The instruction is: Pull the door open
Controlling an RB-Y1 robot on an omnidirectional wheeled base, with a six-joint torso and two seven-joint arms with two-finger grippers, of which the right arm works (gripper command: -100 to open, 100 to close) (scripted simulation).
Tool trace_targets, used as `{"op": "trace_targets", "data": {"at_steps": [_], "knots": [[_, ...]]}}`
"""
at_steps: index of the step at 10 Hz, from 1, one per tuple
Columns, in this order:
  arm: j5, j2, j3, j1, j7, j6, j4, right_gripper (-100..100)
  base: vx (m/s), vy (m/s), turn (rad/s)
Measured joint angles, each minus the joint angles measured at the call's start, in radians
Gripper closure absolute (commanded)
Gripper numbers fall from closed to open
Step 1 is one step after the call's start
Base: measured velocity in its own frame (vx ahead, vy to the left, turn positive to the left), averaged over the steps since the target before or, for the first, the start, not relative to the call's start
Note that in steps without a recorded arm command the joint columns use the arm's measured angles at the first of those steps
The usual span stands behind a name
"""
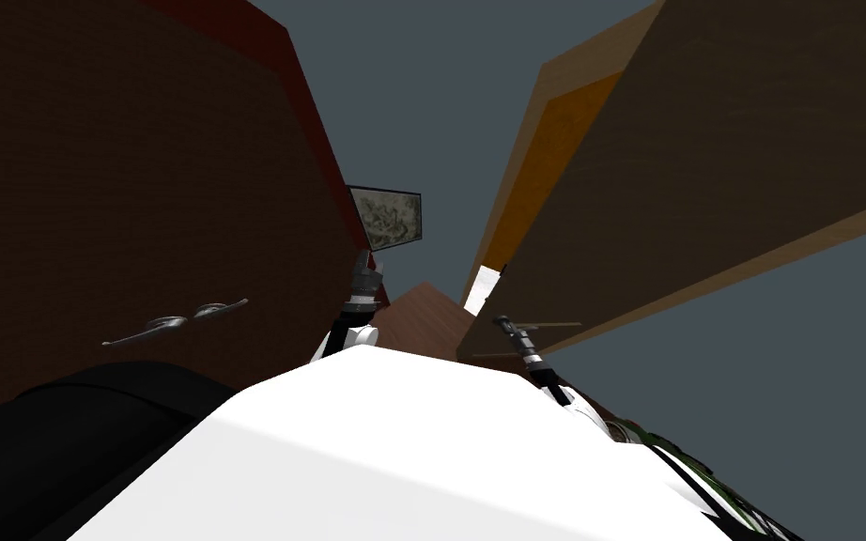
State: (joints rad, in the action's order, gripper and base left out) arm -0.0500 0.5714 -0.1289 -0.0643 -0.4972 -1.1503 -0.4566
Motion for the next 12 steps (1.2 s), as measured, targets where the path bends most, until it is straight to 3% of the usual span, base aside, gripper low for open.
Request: {"op": "trace_targets", "data": {"at_steps": [3, 12], "knots": [[-0.002, 0.016, -0.003, 0.02, -0.01, -0.028, -0.003, 100, -0.181, -0.096, 0.136], [-0.005, 0.029, -0.009, 0.043, -0.022, -0.081, 0.017, 100, -0.176, -0.093, 0.161]]}}
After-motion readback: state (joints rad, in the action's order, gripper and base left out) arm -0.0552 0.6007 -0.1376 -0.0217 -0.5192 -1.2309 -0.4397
